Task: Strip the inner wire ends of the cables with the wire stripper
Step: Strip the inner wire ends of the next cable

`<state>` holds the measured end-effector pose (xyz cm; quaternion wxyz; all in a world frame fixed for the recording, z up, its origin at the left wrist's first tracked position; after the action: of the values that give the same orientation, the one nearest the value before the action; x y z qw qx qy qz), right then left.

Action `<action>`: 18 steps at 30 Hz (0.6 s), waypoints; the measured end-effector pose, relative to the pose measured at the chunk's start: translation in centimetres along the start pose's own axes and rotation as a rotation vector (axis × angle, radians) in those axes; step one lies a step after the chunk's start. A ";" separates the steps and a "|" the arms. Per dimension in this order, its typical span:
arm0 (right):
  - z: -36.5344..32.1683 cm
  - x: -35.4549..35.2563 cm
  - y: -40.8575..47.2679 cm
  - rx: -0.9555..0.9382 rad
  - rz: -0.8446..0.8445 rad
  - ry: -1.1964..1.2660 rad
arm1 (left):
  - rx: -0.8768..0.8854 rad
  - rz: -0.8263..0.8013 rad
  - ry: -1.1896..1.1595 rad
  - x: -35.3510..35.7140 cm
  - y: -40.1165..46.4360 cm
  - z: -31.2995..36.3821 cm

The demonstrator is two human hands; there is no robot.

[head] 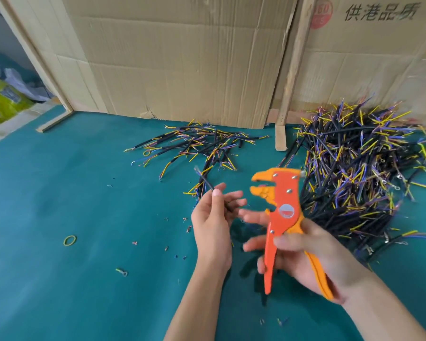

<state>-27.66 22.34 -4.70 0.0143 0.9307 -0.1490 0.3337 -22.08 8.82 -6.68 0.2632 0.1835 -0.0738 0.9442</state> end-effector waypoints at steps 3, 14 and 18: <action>1.1 0.7 -0.5 0.151 -0.102 -0.042 | -0.039 -0.006 0.019 0.2 0.5 -0.6; -2.6 -2.0 -1.0 -0.023 0.044 0.058 | -0.001 -0.242 0.091 1.3 0.7 0.2; -2.8 -1.7 -0.6 -0.079 0.060 0.075 | -0.005 -0.343 0.150 2.1 0.2 0.0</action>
<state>-30.45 23.70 -3.53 0.0464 0.9115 -0.1890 0.3623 -23.84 9.57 -5.85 0.4255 0.1220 -0.0239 0.8964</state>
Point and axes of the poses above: each hand's wrist, its own y-axis towards the middle knuckle, its own x-axis out of the palm, z = x × y, the point moved 9 cm from there along y, towards the middle knuckle, and after that the axes turned 7 degrees about y, right-handed, at the moved point
